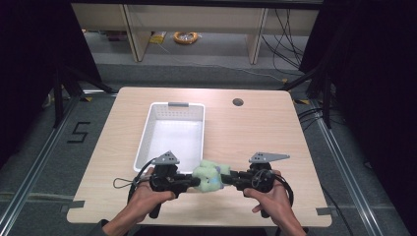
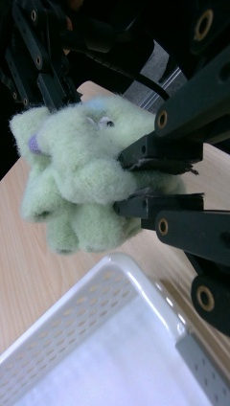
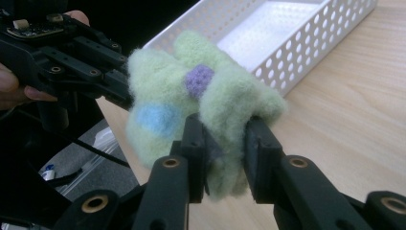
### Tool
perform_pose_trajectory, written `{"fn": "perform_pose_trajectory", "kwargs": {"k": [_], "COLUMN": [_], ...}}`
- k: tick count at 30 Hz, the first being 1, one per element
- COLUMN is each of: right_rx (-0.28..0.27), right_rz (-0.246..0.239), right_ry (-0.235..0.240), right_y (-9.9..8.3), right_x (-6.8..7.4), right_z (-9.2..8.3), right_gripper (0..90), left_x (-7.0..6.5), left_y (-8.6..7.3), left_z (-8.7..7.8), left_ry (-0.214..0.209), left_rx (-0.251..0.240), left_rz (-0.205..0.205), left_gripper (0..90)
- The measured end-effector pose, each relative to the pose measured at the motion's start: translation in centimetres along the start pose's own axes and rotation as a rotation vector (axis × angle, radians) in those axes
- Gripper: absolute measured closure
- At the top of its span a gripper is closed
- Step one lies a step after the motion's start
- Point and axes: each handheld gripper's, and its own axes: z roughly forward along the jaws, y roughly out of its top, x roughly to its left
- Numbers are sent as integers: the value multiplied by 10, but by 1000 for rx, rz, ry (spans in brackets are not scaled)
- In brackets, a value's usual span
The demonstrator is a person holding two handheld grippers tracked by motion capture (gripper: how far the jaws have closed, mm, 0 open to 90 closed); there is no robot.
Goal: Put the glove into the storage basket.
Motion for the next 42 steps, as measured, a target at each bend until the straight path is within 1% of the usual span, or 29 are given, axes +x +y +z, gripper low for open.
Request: {"fn": "perform_pose_trajectory", "kwargs": {"k": [1, 2, 3, 4, 5, 6, 7, 8, 10, 11, 13, 14, 15, 16, 17, 18, 19, 20, 21, 26, 29, 30, 32, 34, 36, 38, 40, 41, 42], "right_rx": [4, 5, 5, 4, 8, 2, 11, 8, 2, 3, 9, 4, 12, 18, 13, 17, 24, 19, 39, 65, 83, 89, 105, 122, 143, 165, 182, 190, 202], "right_rz": [32, 12, 28, 5, 22, 1, 22, 14, 9, -8, 6, 4, 34, 41, 10, 24, 15, 1, 33, 20, 22, 31, 37, 59, 59, 76, 75, 73, 82], "right_ry": [14, 11, 16, 12, 16, 11, 16, 20, 25, 23, 20, 34, 38, 35, 44, 42, 28, 48, 42, 31, 37, 22, 27, 38, 18, 15, 9, -4, 0], "right_y": [2, 4, 6, 9, 11, 13, 15, 19, 24, 28, 36, 41, 45, 48, 52, 56, 59, 62, 65, 79, 85, 87, 90, 92, 93, 92, 92, 91, 91], "right_x": [2, 0, 1, -1, 1, -1, 1, 0, 2, 1, 3, 1, 2, 2, -1, 0, 0, -2, 0, -3, -4, -4, -4, -5, -7, -7, -8, -9, -9], "right_z": [2, 3, 4, 5, 6, 8, 9, 11, 13, 14, 18, 22, 24, 27, 32, 35, 39, 44, 47, 70, 85, 90, 100, 110, 118, 126, 133, 136, 140], "right_gripper": [733, 733, 733, 733, 733, 733, 733, 733, 733, 733, 733, 733, 733, 733, 733, 733, 733, 733, 733, 733, 733, 733, 733, 732, 732, 732, 732, 732, 731], "left_x": [1, 2, 4, 6, 7, 9, 11, 13, 17, 19, 25, 27, 29, 32, 36, 40, 44, 48, 54, 73, 87, 91, 100, 109, 117, 126, 131, 134, 136], "left_y": [1, 2, 3, 4, 5, 7, 9, 10, 13, 15, 21, 23, 25, 27, 28, 30, 31, 32, 32, 35, 36, 36, 35, 32, 29, 26, 23, 23, 22], "left_z": [-1, -2, -3, -4, -5, -6, -9, -11, -15, -17, -23, -25, -27, -29, -31, -33, -35, -37, -38, -44, -47, -47, -48, -47, -46, -43, -40, -39, -37], "left_ry": [1, 13, 11, 5, 13, 12, 17, 24, 23, 34, 36, 46, 53, 65, 64, 67, 70, 69, 87, 103, 116, 122, 138, 141, 125, 136, 136, 138, 147], "left_rx": [2, -1, 0, 5, -1, 2, -2, -8, -9, -17, -17, -19, -14, -12, -11, -4, -1, 5, 1, 26, 43, 48, 51, 69, 84, 101, 109, 124, 121], "left_rz": [1, -3, -7, -12, -20, -25, -33, -25, -30, -37, -50, -46, -39, -40, -43, -50, -59, -68, -81, -123, -148, -150, -165, -186, -216, -230, -243, -236, -241], "left_gripper": [782, 782, 782, 782, 781, 780, 780, 780, 780, 780, 780, 780, 780, 780, 780, 780, 780, 780, 780, 779, 778, 777, 776, 775, 775, 773, 773, 773, 772]}}
